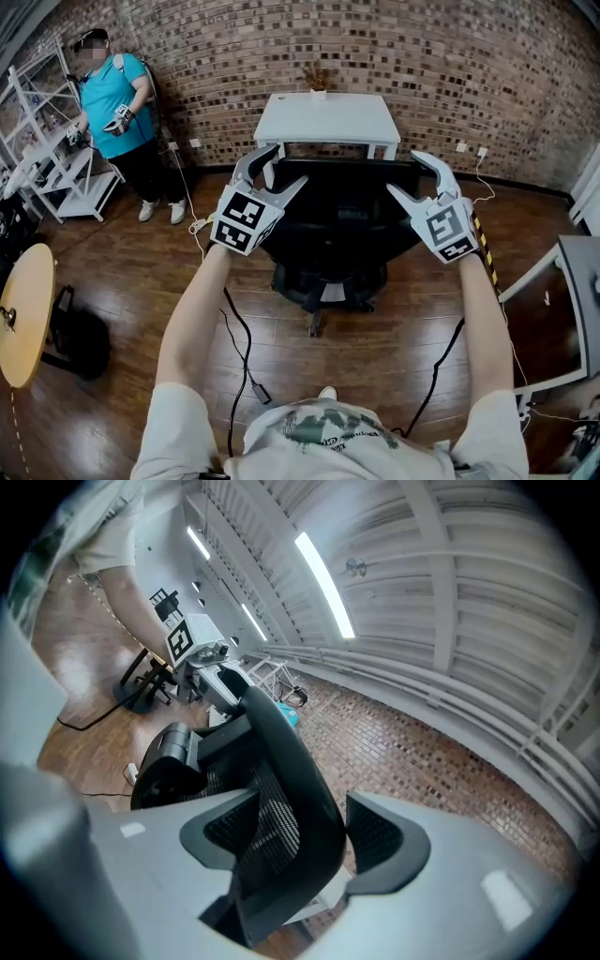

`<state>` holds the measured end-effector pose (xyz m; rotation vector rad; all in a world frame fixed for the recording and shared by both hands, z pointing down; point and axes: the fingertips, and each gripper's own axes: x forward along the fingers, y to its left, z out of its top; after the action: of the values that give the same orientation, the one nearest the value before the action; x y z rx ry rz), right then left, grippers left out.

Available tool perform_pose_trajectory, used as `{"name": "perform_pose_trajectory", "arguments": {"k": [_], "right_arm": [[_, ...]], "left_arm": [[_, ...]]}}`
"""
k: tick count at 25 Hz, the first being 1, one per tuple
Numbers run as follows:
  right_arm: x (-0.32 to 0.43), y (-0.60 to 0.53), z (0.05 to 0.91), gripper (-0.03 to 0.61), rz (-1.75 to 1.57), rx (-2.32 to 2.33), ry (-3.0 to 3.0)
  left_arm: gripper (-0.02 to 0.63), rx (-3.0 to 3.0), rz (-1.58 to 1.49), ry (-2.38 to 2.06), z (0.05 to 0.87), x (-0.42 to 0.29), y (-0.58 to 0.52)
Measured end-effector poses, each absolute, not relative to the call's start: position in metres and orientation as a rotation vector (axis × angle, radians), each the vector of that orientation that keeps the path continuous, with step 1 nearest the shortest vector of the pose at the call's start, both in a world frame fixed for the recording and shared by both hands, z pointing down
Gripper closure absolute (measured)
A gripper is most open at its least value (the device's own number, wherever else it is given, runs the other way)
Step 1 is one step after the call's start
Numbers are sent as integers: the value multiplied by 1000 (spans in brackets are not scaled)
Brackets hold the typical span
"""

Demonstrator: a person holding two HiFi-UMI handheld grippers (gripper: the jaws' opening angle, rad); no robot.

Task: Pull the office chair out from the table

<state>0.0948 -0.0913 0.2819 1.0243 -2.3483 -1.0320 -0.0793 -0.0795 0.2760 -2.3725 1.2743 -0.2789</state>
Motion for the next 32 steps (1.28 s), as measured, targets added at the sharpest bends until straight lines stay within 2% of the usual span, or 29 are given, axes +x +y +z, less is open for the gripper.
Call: {"name": "perform_pose_trajectory", "arguments": {"k": [23, 28, 32], "right_arm": [[66, 46, 289, 304, -994, 1111, -2361], [57, 82, 293, 326, -966, 1149, -2407], [46, 113, 297, 343, -933, 1179, -2455]], "left_arm": [[319, -2506, -38, 1217, 282, -51, 43], [339, -2569, 0, 1182, 297, -35, 73], [385, -2592, 34, 1173, 307, -27, 102]]}}
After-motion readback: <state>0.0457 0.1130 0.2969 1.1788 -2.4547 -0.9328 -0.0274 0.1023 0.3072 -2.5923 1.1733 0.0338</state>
